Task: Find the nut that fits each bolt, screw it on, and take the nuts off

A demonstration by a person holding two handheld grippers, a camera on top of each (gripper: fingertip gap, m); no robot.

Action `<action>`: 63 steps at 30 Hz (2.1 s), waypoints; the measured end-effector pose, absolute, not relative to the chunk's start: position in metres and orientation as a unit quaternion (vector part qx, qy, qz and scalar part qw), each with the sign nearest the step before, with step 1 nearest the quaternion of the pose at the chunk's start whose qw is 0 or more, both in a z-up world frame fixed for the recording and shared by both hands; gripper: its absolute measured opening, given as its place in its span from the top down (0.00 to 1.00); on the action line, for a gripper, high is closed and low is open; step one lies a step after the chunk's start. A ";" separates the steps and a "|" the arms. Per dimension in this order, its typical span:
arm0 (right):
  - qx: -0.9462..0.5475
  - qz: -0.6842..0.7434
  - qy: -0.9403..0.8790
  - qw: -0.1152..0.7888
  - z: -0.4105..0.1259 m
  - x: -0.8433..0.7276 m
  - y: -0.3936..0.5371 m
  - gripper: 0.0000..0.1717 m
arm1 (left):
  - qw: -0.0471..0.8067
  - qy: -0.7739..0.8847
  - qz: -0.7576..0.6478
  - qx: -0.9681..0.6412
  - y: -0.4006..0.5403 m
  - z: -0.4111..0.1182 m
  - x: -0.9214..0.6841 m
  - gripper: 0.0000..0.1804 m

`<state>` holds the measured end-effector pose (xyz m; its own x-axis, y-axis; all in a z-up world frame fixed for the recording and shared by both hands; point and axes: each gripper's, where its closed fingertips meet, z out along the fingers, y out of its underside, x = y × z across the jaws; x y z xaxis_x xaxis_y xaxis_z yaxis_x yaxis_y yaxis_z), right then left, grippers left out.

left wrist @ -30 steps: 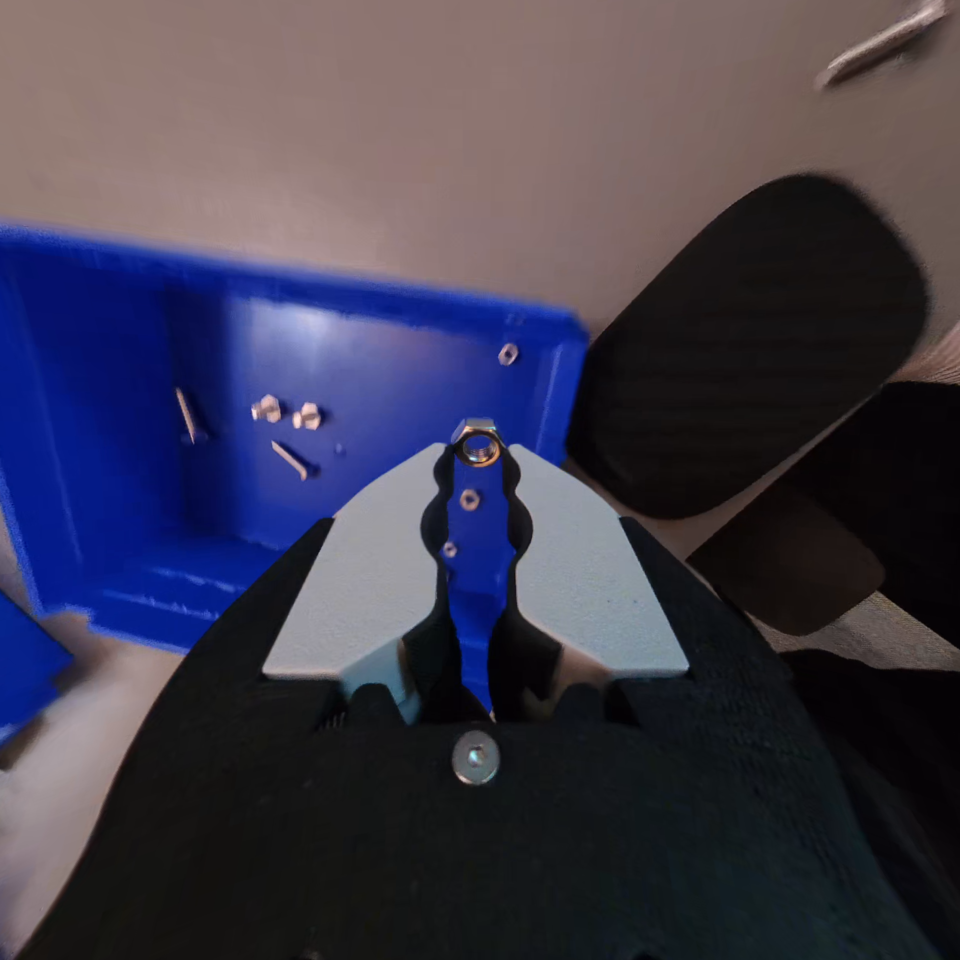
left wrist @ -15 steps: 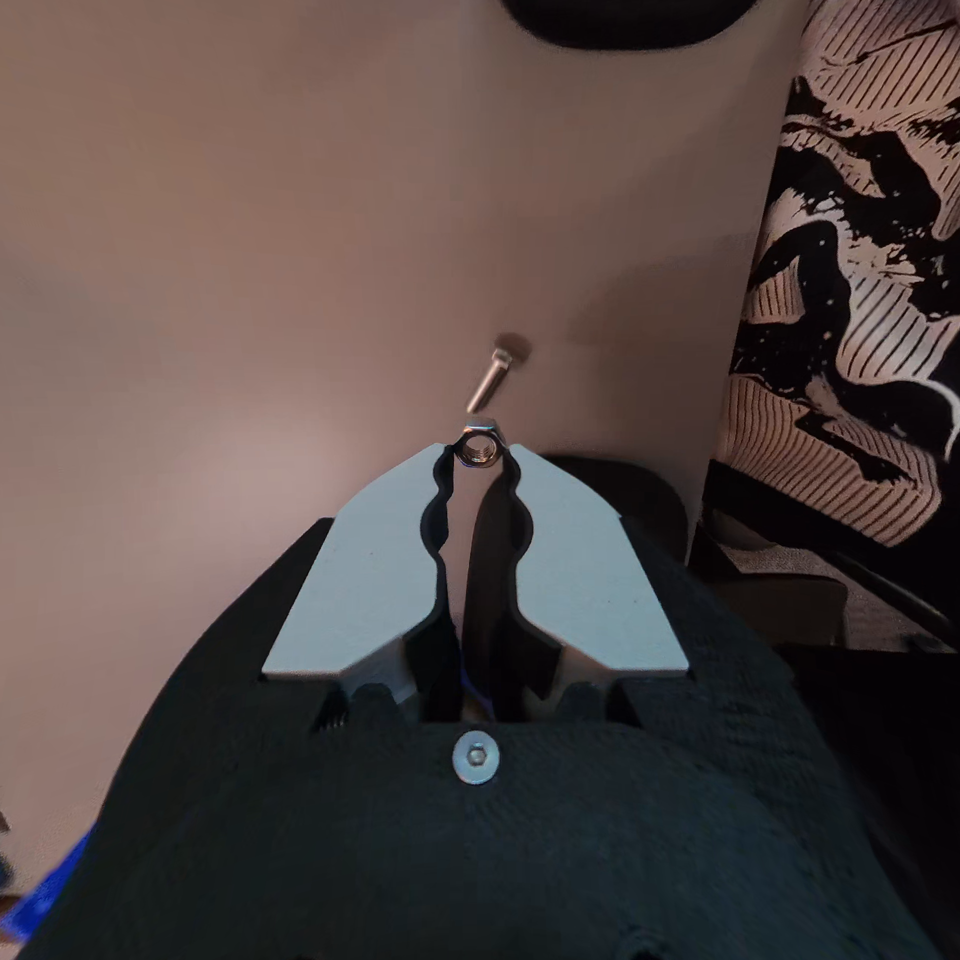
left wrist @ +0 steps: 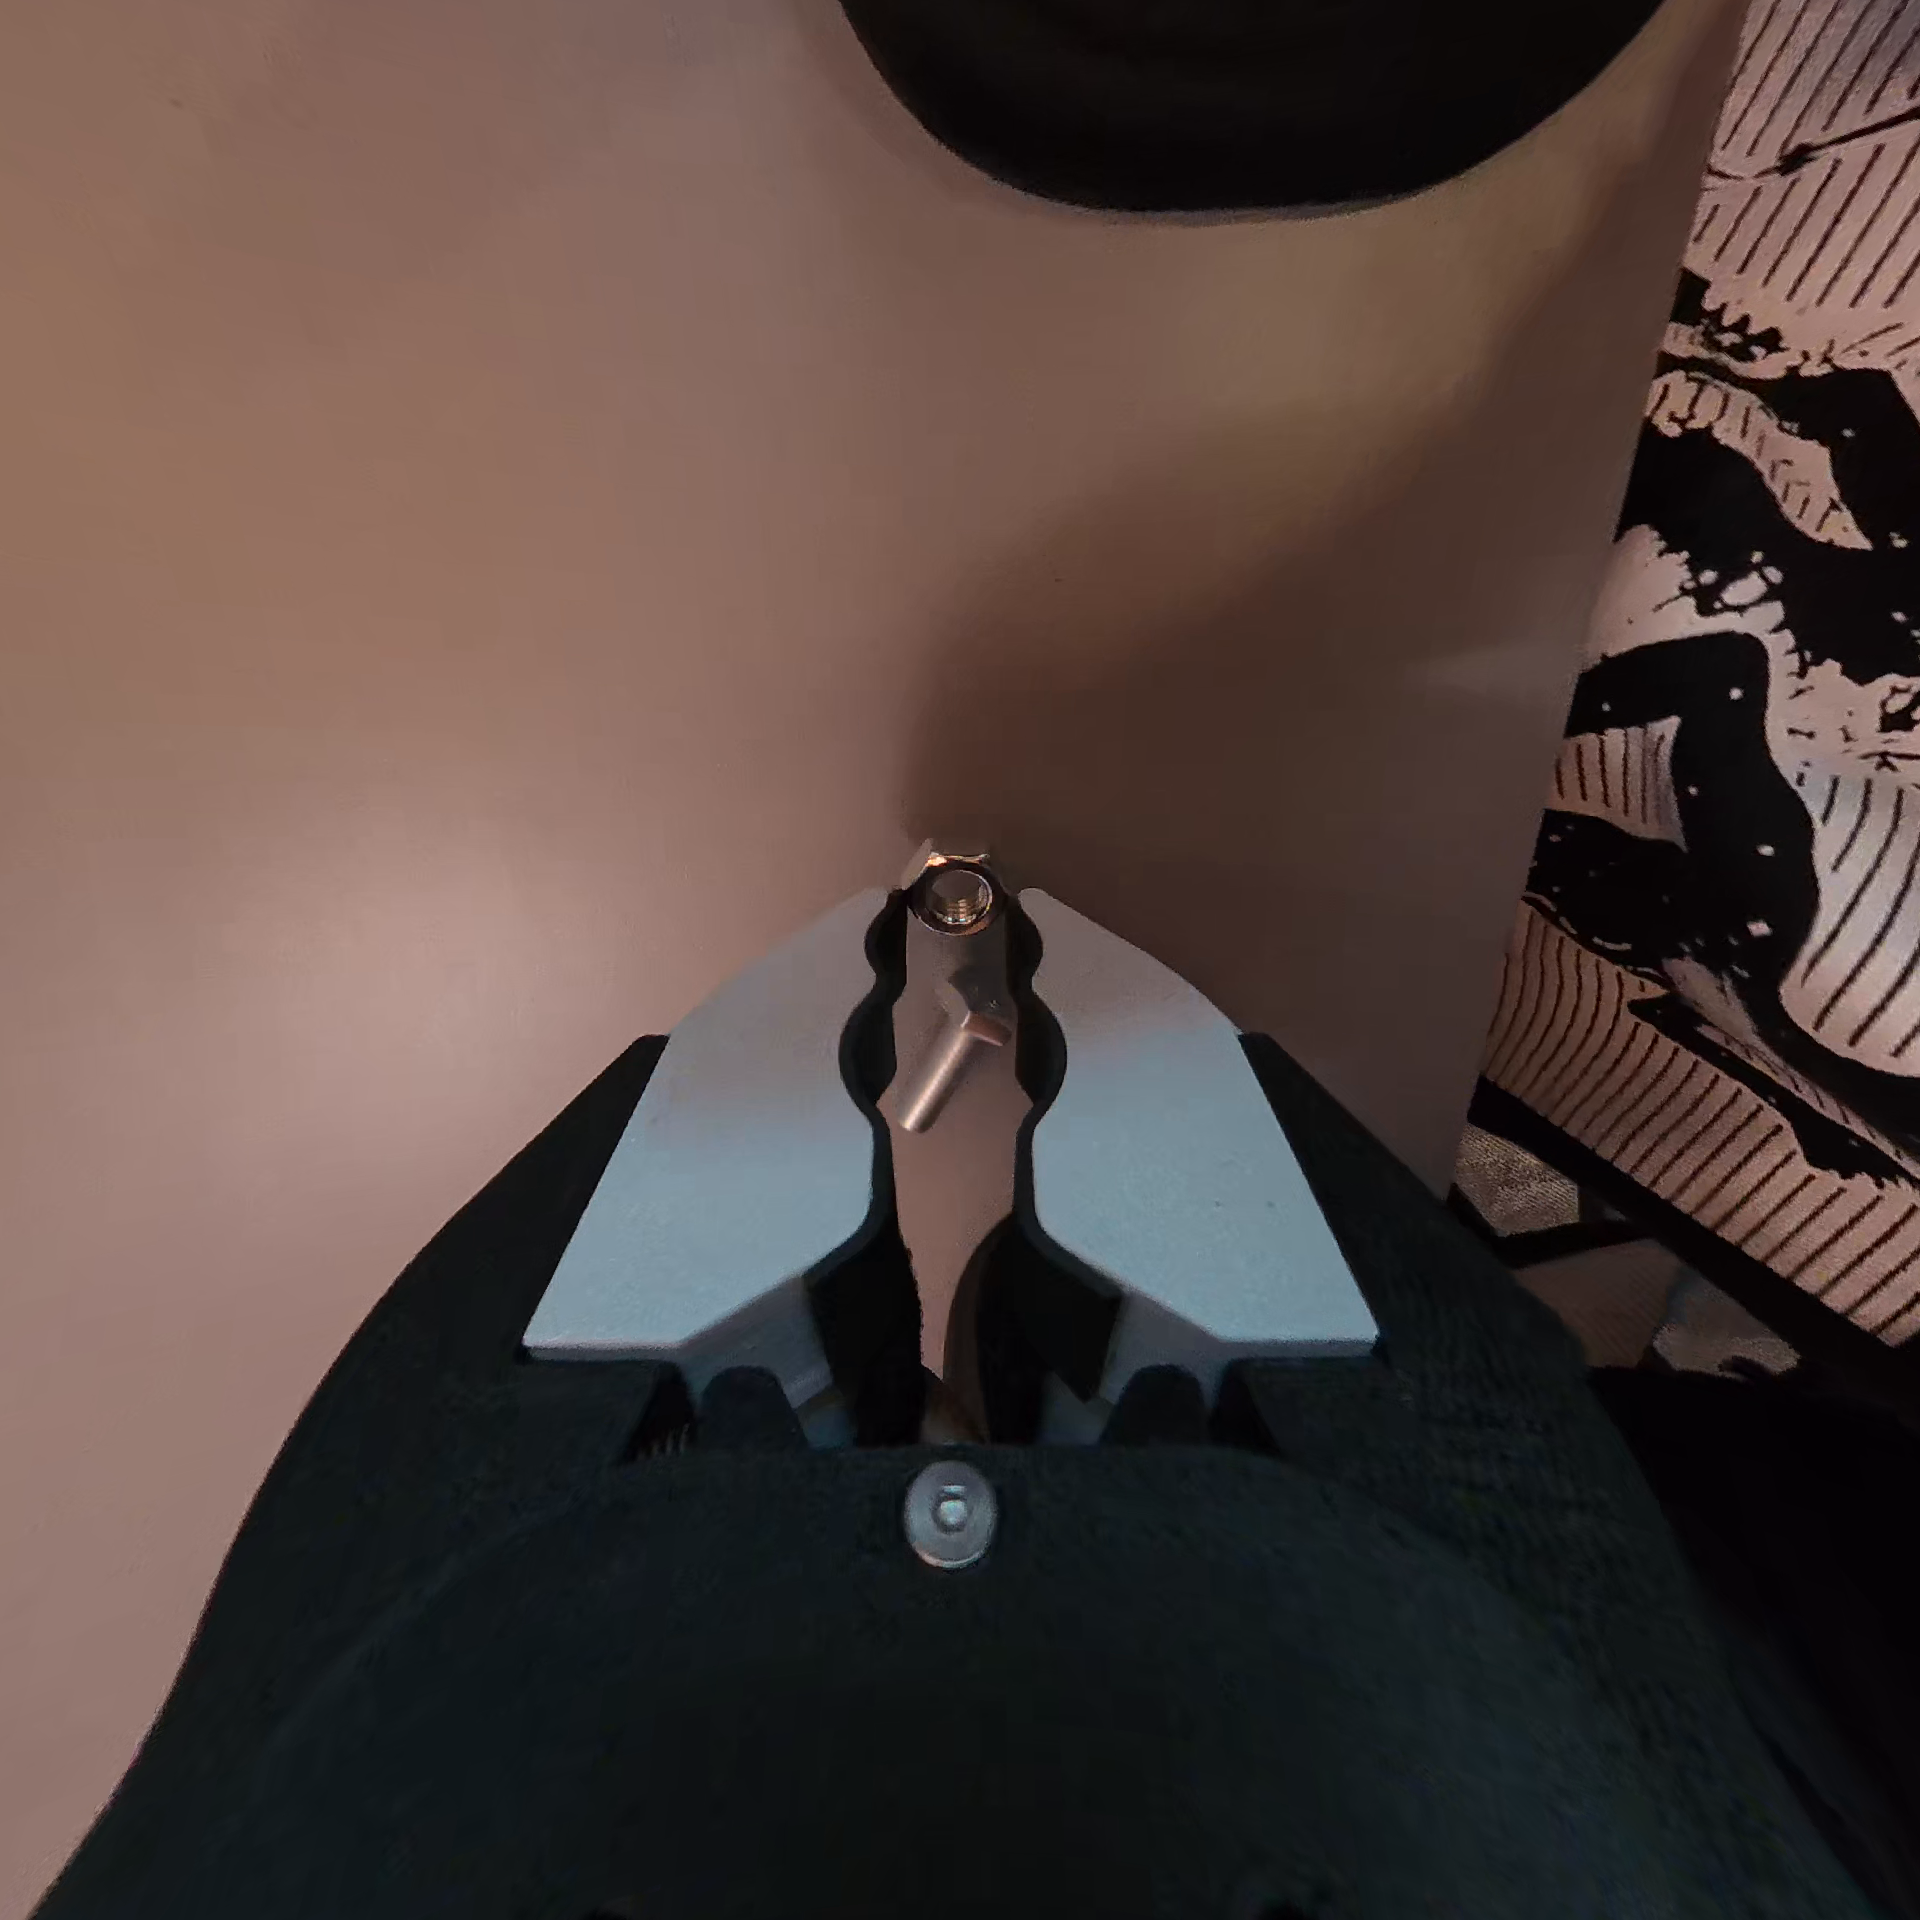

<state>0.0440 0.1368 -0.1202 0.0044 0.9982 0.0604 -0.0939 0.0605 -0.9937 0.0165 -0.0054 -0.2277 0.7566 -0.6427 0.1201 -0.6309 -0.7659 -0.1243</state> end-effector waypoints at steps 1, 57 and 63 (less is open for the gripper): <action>-0.461 0.508 -0.490 0.538 -0.120 0.044 0.137 0.73 | 0.038 0.339 -0.076 -0.937 -0.005 -0.230 0.017 0.90; -0.463 0.309 -0.819 0.136 -0.222 -0.034 -0.022 0.94 | 0.800 -0.099 -0.125 -0.579 -0.044 -0.094 -0.073 0.71; -0.470 0.569 -0.644 0.202 -0.133 -0.039 0.002 0.94 | 0.768 -0.069 -0.135 -0.623 -0.032 -0.104 -0.059 0.71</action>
<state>-0.0391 0.0023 -0.1334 -0.4760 0.8352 -0.2754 0.3765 -0.0895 -0.9221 -0.0588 -0.0320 -0.1036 0.9541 -0.1215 0.2739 0.2930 0.1881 -0.9374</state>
